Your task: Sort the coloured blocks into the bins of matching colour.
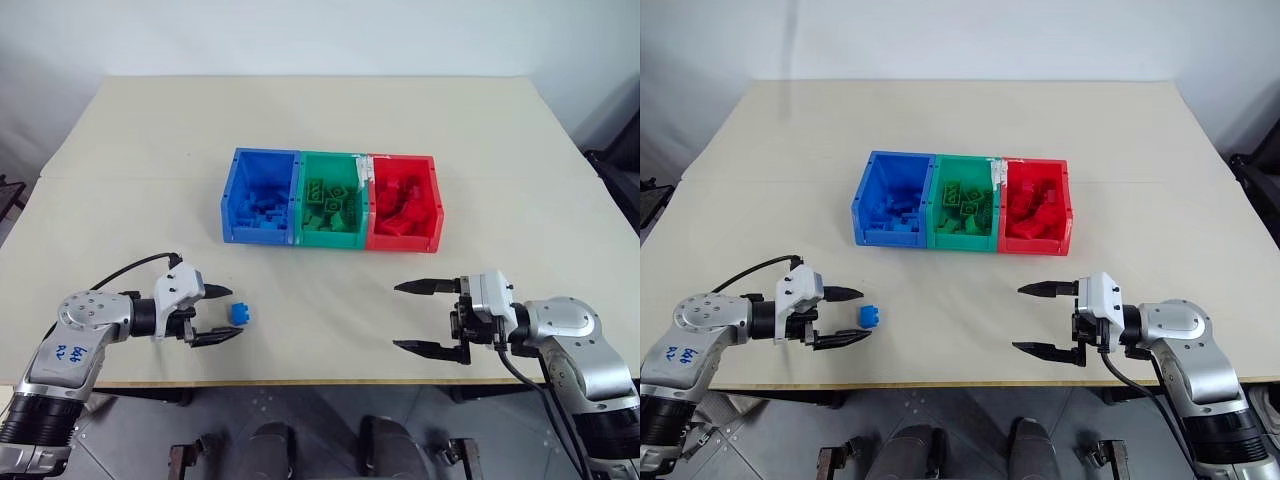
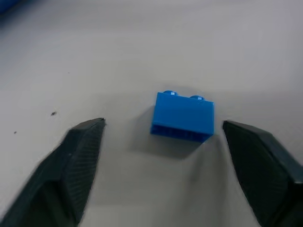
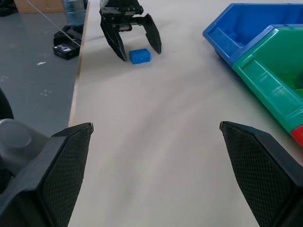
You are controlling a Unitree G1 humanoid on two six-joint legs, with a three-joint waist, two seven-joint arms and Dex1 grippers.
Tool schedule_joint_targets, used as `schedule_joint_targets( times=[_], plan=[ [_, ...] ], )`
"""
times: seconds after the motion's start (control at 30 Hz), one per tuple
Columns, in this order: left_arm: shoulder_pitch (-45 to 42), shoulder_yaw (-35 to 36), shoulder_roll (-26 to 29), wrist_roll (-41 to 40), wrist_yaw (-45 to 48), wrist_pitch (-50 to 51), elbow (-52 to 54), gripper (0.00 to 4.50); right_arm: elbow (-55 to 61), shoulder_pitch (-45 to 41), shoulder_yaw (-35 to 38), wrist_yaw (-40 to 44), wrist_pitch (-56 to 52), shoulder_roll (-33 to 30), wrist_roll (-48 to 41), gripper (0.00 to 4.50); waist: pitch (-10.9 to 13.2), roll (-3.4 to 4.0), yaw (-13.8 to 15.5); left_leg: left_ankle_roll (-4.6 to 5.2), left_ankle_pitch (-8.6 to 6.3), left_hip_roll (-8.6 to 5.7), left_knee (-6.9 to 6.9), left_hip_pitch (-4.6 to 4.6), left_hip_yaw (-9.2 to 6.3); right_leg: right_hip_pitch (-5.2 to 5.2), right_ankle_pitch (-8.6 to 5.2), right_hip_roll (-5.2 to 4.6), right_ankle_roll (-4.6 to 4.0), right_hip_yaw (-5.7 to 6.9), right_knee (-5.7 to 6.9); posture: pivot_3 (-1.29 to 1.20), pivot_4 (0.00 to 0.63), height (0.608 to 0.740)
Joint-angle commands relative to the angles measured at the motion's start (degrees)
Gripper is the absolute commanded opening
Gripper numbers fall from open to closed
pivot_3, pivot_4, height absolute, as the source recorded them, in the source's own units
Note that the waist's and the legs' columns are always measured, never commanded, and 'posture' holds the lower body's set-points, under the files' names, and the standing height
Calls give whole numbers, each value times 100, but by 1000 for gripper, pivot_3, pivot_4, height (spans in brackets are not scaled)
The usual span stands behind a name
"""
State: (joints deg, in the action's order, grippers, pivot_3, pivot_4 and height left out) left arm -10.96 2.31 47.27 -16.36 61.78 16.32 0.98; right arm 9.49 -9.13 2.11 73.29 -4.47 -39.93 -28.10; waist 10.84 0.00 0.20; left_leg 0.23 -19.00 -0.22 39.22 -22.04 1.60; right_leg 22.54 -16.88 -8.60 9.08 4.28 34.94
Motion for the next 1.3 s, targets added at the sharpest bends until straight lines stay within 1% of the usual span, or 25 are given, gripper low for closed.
schedule_joint_targets(
  times=[0.03, 0.07, 0.13, 0.2, 0.33, 0.47, 0.53, 0.6, 0.67, 0.77, 0.87, 0.93, 1.03, 1.07, 1.17, 1.3],
  plan=[
    [28, -161, -25, -29, 145, 105, 7, 3020, 211, 43, 143, -95, 110, -34, -18, 4500, 0, 0, 0, 0, 0, 0, 0, 0, 0, 0, 0, 0, 0, 0, 0, 0, 150, 740],
    [21, -160, -13, -24, 174, 68, -14, 2622, 213, 55, 131, -109, 124, -25, -11, 4500, 0, 0, -2, 0, 0, 0, 0, 0, -1, 0, 0, 0, 0, 0, 0, 0, 150, 740],
    [20, -143, -1, -46, 239, 21, -37, 1984, 216, 71, 105, -147, 136, 2, -9, 4500, 0, 0, -4, 0, 0, 0, 0, 0, -1, 1, 0, 0, 0, 0, -1, 0, 150, 740],
    [29, -108, -7, -88, 303, -55, -34, 1459, 206, 73, 69, -179, 161, 29, 12, 4500, 0, 0, -7, 0, 0, 0, 0, 0, 0, 1, 0, 0, 0, 0, -1, 0, 150, 740],
    [21, 69, -105, -210, 354, -332, -66, 1447, 219, 78, 32, -297, 153, 121, 15, 4500, 0, 0, -8, 0, 0, 1, 0, 0, 0, 1, 0, 1, 0, 0, -1, 0, 150, 740],
    [-205, 687, -595, -643, -35, -693, -113, 1447, 354, 189, 174, -672, 41, 339, -119, 4500, 0, -1, 12, 0, 0, 1, 0, -1, -2, 1, 0, 0, 0, 1, -1, 0, 150, 740],
    [-697, 1150, -1061, -1084, -741, -517, -11, 1447, 507, 286, 485, -1170, -92, 524, -302, 4500, 0, -2, 44, 0, 0, 1, 3, -2, -3, 2, 0, 0, 0, 1, 2, 0, 150, 740],
    [-1022, 1326, -1310, -1208, -1123, -463, 3, 1447, 635, 339, 690, -1538, -218, 631, -397, 4500, -1, -3, 108, -1, 1, 1, 14, -5, -9, 1, 1, -1, 0, 4, 7, 0, 150, 740],
    [-1414, 1186, -1491, -1063, -1407, -371, -164, 1447, 674, 339, 841, -1866, -177, 751, -341, 4500, -2, -5, 113, -1, 1, 0, 21, -5, -8, -2, 2, -2, 0, 3, 10, 0, 150, 740],
    [-2182, 906, -1813, -756, -1764, -468, -813, 1447, 685, 308, 966, -2259, -31, 914, -198, 4500, -4, -8, 147, -1, 1, -5, 23, -4, -9, -7, 3, -1, 1, 4, 10, 0, 150, 740],
    [-3037, 627, -2096, -392, -1932, -640, -1928, 1447, 693, 250, 917, -2426, 60, 963, -62, 4500, -4, -10, 131, -1, 0, -9, 26, -5, -8, -6, 3, 1, 2, 5, 11, 0, 150, 740],
    [-3454, 454, -2165, -23, -2038, -1031, -2672, 2181, 693, 213, 861, -2475, 100, 962, -1, 4500, -5, -10, 122, 0, 1, -8, 26, -7, -6, -4, 3, 3, 2, 5, 9, 0, 150, 740],
    [-3790, 256, -2140, 428, -2130, -1585, -3476, 3116, 737, 207, 806, -2544, 95, 975, 19, 4500, -5, -10, 65, 0, 0, -7, 17, -6, 1, 0, 3, 4, 2, 4, 5, 0, 150, 740],
    [-3872, 285, -2160, 424, -2159, -1615, -3595, 3448, 778, 231, 780, -2546, 76, 972, 11, 4500, -5, -10, 50, 0, 1, -6, 11, -5, 4, 4, 3, 4, 2, 4, 4, 0, 150, 740],
    [-3864, 362, -2121, 354, -2122, -1637, -3489, 4437, 875, 281, 700, -2546, 31, 982, -37, 4500, -4, -11, 34, 0, 1, -4, 7, -8, 5, 9, 3, 4, 2, 6, 3, 0, 150, 740],
    [-3053, 651, -1688, -135, -1496, -1508, -2369, 4476, 774, 225, 536, -2308, 52, 923, -51, 4500, -4, -11, -40, 0, 1, -2, 8, -7, 5, 8, 3, 4, 2, 7, 3, 0, 150, 740]
  ],
)
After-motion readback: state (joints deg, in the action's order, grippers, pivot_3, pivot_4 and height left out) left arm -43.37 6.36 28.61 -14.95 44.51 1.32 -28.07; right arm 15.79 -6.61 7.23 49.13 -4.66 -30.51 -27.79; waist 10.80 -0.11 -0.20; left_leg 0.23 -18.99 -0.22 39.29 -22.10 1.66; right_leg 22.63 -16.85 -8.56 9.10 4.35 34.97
